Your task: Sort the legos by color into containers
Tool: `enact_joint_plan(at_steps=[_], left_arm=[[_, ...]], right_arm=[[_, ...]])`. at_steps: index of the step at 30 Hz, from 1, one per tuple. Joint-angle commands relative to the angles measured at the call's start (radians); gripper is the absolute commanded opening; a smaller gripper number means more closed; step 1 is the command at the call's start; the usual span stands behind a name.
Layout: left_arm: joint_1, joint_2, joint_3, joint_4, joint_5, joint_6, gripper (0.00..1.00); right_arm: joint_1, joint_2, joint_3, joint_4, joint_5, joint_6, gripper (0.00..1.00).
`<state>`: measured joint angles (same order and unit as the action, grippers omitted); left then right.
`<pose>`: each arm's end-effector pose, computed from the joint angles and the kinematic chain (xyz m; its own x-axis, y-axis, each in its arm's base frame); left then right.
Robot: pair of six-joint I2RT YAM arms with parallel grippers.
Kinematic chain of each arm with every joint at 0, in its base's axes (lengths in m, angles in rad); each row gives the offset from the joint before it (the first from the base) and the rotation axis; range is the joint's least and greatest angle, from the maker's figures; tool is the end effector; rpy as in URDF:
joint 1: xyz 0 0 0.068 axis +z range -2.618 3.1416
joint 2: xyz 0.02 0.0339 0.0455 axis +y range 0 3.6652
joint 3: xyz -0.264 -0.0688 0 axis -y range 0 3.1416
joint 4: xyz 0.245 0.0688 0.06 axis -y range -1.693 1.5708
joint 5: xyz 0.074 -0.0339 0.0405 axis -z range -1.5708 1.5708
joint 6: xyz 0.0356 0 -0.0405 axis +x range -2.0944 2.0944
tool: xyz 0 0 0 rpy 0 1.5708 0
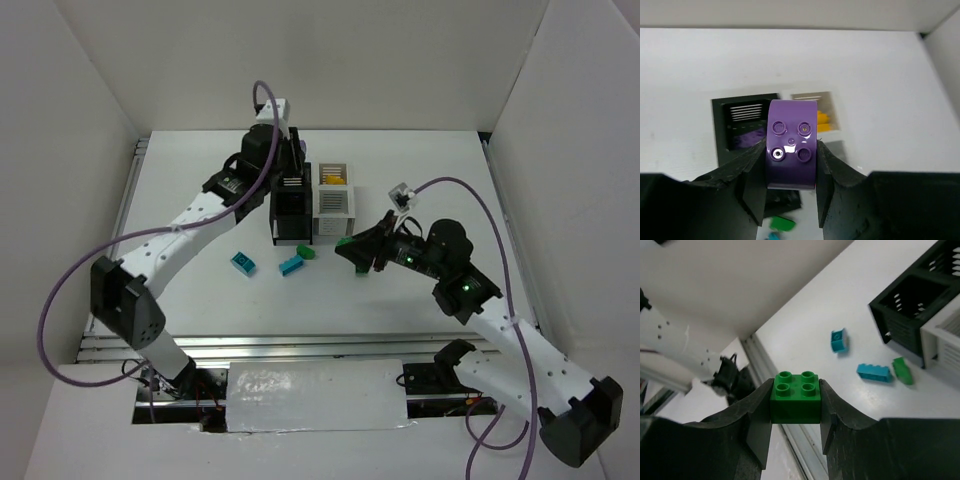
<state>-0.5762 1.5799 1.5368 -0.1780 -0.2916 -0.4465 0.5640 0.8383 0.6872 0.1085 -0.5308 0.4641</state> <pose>0.3202 -0.1959 0.4032 -0.2896 -0.3050 -0.9072 0.1791 0.9138 -0.3644 0.1588 0.1218 0.3278 -0.4299 0.1849 -0.8838 -0.7784 0.4202 0.4665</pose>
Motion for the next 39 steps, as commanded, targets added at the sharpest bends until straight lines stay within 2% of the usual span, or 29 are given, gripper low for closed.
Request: enact_joint_plan(at_steps=[1,5,12,18,28,36,39], left_arm=[[0.022,0.083,0.048,0.081,-0.172,0.107,0.00],[0.035,0.178,0.182,-0.015,-0.185,0.086,0.00],[0.050,0.252,0.258,-0.124,-0.130,0.043,0.03],[0.075,0.422,0.483,-0.388,-0.089,0.012,0.02],[0.096,0.548,0.574,-0.462,-0.064,0.048,0.07],[0.105,0.597,0.597,-0.459,-0.029,0.061,0.23],[0.105,0.589,0.582,-0.448,-0.020,0.057,0.42]], right_arm=[[0.002,-0.123,0.074,-0.161,0.244,0.004,0.00],[0.005,-0.175,0.094,-0.251,0.274,-0.012,0.00],[0.004,-0.225,0.086,-0.337,0.394,0.002,0.00],[0.004,-0.237,0.094,-0.377,0.423,0.013,0.00],[0.004,-0.225,0.075,-0.379,0.400,0.004,0.00],[0.005,-0.197,0.087,-0.385,0.382,-0.012,0.00],[0.004,-0.191,0.090,-0.383,0.374,-0.016,0.00]])
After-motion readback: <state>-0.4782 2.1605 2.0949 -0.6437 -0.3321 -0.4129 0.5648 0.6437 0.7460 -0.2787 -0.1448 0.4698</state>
